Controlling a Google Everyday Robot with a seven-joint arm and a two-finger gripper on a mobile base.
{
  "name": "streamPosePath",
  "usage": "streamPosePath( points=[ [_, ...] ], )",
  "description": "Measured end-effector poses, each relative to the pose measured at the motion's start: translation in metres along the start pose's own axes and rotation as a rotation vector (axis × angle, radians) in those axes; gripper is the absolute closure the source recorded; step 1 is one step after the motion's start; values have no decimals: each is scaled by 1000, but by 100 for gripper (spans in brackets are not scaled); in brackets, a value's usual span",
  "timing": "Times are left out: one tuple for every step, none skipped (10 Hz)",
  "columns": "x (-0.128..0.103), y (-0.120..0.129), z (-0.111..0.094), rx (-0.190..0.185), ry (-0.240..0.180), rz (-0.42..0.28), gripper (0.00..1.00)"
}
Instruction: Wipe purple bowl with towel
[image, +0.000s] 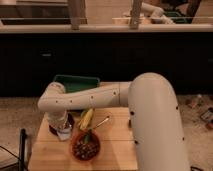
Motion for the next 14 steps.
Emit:
streamPosePath(
  points=[
    [0,10,-2,-5,4,25,100],
    [1,18,-3,-10,8,47,100],
    [5,24,-5,-14,13,66,100],
    [11,26,-6,-19,21,75,100],
    [17,25,-7,-24,26,78,100],
    [28,24,-8,-30,33,77,100],
    [38,24,-10,-34,39,75,100],
    [46,20,-10,-34,40,69,100],
    [52,16,-10,-35,39,60,100],
    [57,12,-10,-34,39,52,100],
    [61,7,-10,-32,38,39,100],
    [63,-4,-10,-26,36,17,100],
    [63,-16,-9,-21,33,-7,100],
    [63,-26,-9,-17,30,-31,100]
  ],
)
